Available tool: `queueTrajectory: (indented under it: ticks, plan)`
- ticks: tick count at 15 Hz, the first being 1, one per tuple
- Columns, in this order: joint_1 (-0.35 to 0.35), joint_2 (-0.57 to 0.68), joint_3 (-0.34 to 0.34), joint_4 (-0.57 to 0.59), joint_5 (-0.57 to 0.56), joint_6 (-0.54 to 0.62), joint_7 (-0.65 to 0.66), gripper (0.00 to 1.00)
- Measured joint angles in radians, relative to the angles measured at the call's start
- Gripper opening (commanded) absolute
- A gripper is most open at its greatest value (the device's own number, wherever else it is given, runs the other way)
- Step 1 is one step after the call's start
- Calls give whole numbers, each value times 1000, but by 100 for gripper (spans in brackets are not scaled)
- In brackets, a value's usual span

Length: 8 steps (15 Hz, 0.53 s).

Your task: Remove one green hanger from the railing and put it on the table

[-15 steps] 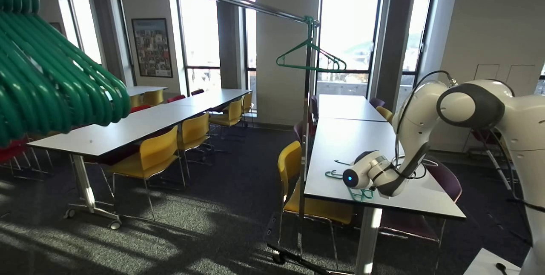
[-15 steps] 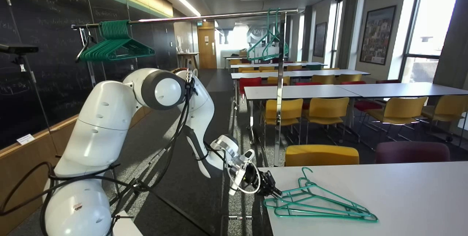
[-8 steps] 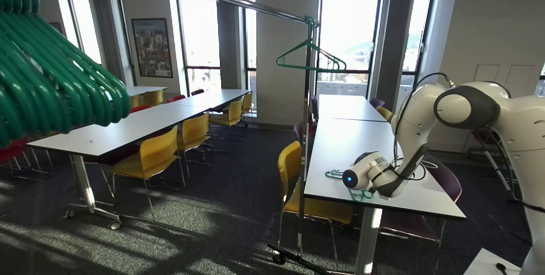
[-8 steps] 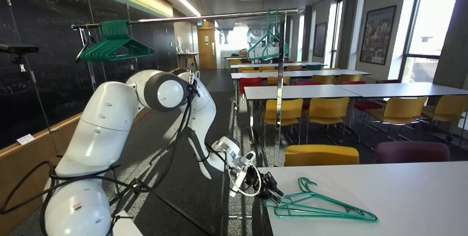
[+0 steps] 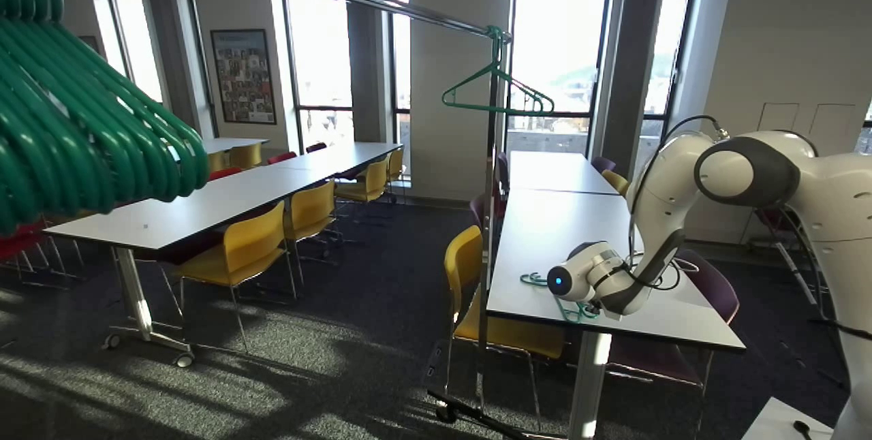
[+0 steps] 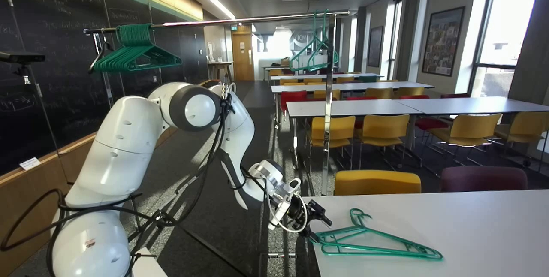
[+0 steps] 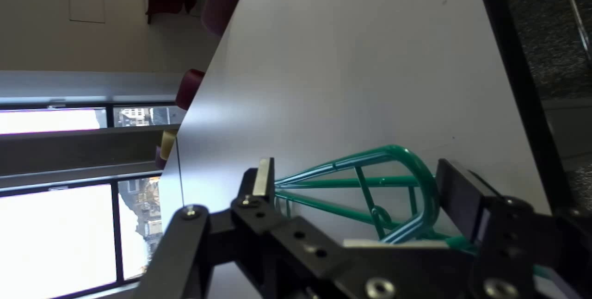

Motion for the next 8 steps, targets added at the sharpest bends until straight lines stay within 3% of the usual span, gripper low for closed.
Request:
queueTrajectory:
  ticks: [8]
  plan:
    - [-80,-52,10,-7,256,423,-334,100]
